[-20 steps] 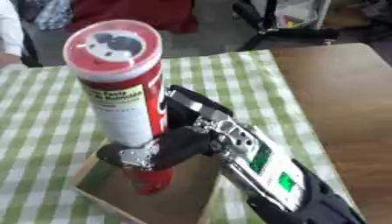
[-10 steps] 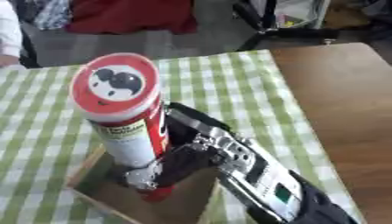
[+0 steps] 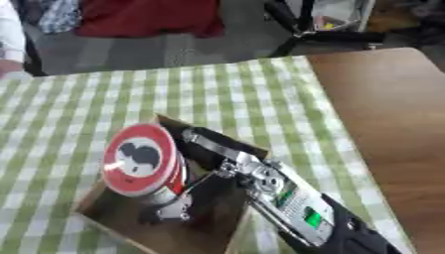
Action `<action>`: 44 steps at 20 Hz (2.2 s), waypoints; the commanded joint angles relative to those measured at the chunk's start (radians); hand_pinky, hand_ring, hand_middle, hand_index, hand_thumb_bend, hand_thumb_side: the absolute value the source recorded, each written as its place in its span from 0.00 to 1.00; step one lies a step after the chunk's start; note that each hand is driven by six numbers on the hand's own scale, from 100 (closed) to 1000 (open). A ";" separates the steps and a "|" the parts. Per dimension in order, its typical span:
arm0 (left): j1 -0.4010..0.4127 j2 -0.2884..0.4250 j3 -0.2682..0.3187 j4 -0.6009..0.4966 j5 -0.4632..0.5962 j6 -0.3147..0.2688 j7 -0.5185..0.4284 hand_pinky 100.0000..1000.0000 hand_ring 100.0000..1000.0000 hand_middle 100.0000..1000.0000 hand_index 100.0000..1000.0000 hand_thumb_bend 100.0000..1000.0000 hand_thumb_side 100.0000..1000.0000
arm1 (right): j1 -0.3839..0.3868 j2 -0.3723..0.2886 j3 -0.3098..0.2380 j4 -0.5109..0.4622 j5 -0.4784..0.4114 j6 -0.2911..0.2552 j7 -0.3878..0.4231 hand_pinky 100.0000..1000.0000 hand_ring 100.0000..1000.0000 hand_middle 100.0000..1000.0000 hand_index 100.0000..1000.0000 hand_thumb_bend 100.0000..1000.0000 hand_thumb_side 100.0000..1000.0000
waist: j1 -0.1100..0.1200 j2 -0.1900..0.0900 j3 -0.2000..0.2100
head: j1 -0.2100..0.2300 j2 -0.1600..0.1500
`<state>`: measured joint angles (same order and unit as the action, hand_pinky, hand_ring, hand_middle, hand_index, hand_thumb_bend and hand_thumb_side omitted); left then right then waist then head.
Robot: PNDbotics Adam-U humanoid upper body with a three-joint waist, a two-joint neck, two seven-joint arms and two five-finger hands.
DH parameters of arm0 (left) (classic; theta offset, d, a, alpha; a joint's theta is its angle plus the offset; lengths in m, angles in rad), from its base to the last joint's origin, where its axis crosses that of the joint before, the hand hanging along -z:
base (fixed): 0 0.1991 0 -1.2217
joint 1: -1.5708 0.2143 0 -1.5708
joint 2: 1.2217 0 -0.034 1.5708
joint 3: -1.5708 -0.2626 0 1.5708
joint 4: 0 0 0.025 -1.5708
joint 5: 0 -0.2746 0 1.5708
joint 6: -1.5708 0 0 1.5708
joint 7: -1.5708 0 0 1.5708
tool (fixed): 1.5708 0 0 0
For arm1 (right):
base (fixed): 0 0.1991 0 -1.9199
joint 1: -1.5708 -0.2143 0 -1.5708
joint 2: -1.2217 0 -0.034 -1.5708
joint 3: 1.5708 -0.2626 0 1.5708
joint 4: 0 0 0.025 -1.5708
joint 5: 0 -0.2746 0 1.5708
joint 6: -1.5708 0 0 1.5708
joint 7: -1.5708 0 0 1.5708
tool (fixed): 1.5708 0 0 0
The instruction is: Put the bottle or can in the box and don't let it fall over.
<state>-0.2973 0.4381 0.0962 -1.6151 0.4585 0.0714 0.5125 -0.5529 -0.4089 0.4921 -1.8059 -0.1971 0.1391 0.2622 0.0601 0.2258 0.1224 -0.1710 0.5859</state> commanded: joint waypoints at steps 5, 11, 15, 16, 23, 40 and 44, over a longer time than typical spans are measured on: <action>-0.011 0.022 0.004 -0.019 0.003 0.001 -0.004 0.81 0.81 0.73 0.74 0.57 0.65 | -0.006 -0.030 -0.036 0.003 0.062 0.013 0.011 1.00 0.92 0.95 0.94 0.75 0.28 | -0.001 -0.014 -0.003 | 0.004 -0.017; -0.009 0.025 0.005 -0.019 0.003 0.001 -0.003 0.81 0.81 0.73 0.74 0.57 0.65 | 0.004 -0.058 -0.063 -0.018 0.035 0.033 -0.006 1.00 0.92 0.95 0.95 0.76 0.29 | -0.001 -0.016 -0.008 | 0.008 -0.020; -0.009 0.027 0.007 -0.019 0.003 0.000 -0.002 0.81 0.81 0.73 0.74 0.56 0.65 | 0.014 -0.087 -0.087 -0.047 0.021 0.050 -0.008 1.00 0.93 0.95 0.97 0.77 0.30 | -0.001 -0.017 -0.012 | 0.012 -0.023; -0.008 0.028 0.007 -0.019 0.003 0.000 -0.002 0.81 0.81 0.73 0.74 0.57 0.65 | 0.018 -0.098 -0.093 -0.057 0.020 0.051 -0.004 1.00 0.93 0.95 0.97 0.77 0.30 | -0.001 -0.017 -0.013 | 0.012 -0.024; -0.005 0.029 0.008 -0.019 0.004 0.000 -0.003 0.81 0.81 0.73 0.74 0.56 0.65 | 0.058 -0.159 -0.125 -0.100 0.028 0.049 0.023 0.99 0.92 0.95 0.97 0.76 0.29 | 0.003 -0.016 -0.020 | 0.013 -0.030; 0.000 0.037 0.014 -0.020 0.004 -0.001 0.001 0.81 0.82 0.73 0.74 0.56 0.65 | 0.180 -0.289 -0.313 -0.156 -0.003 0.029 -0.128 0.98 0.92 0.95 0.96 0.77 0.25 | 0.012 -0.019 -0.043 | 0.034 -0.029; 0.002 0.038 0.016 -0.020 0.004 -0.002 0.003 0.81 0.82 0.73 0.74 0.56 0.65 | 0.190 -0.287 -0.366 -0.141 0.000 0.035 -0.187 0.98 0.92 0.95 0.95 0.76 0.24 | 0.014 -0.019 -0.046 | 0.036 -0.028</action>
